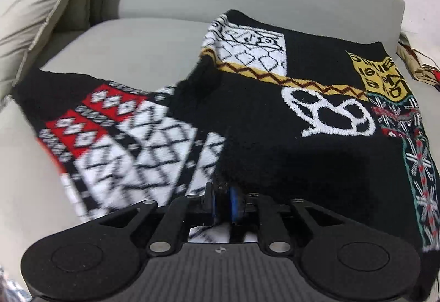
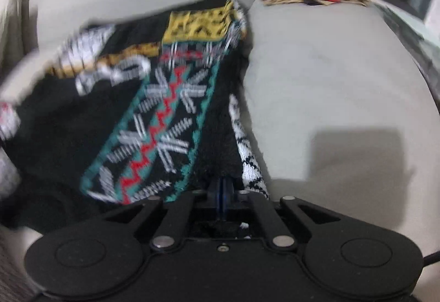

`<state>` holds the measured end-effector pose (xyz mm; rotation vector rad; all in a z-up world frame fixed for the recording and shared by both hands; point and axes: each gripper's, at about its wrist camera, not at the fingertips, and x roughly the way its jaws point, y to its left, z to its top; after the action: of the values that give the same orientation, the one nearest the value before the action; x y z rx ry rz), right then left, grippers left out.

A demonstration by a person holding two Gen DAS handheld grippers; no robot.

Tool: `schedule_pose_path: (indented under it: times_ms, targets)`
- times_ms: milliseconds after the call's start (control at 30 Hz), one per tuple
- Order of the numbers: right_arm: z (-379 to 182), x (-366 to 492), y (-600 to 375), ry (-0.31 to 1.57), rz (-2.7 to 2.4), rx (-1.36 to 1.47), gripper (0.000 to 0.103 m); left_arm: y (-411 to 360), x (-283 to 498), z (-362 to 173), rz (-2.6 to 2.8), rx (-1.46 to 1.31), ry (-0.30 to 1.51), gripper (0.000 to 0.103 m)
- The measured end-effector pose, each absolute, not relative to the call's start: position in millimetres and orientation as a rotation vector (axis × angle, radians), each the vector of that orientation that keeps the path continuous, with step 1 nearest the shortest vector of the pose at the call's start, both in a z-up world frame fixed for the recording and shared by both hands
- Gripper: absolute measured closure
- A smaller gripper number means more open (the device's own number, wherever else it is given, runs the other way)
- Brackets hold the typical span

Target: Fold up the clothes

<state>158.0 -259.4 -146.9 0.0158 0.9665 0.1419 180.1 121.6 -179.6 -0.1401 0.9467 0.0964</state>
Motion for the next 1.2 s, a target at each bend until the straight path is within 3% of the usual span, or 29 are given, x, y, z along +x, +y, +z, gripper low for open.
schedule_pose_path:
  times_ms: [100,300,400,500,633,767,967,1200]
  targets:
    - [-118.4,144.5,-273.0,0.896,0.169,0.095,0.088,134.6,158.3,-162.3,0.132,-0.14,0.915,0.082]
    - [-111.3,150.5,-279.5,0.863,0.162,0.126,0.088,109.4,152.0,-151.8,-0.022,-0.128,0.864,0.082]
    - [-132.4,160.4,-266.1,0.904,0.154,0.067,0.088,84.2,168.6,-164.2,-0.091,-0.054,0.868,0.082]
    - [-159.3,163.6,-254.2,0.961,0.115,-0.05,0.092,78.8,188.8,-190.0,-0.053,-0.005,0.966,0.091]
    - [-187.8,165.4,-247.8,0.973,0.087,-0.134,0.091,85.9,195.8,-198.8,-0.039,-0.034,0.999,0.088]
    - [-179.7,172.1,-244.2,0.992,0.072,-0.135,0.09,84.7,185.0,-185.3,-0.044,-0.017,0.979,0.089]
    - [-124.0,144.2,-255.1,0.928,0.164,0.029,0.09,75.8,149.3,-150.5,-0.136,-0.044,0.878,0.089]
    - [-144.0,144.1,-219.0,0.945,0.241,-0.027,0.09,38.9,168.3,-180.6,-0.171,0.057,0.956,0.089]
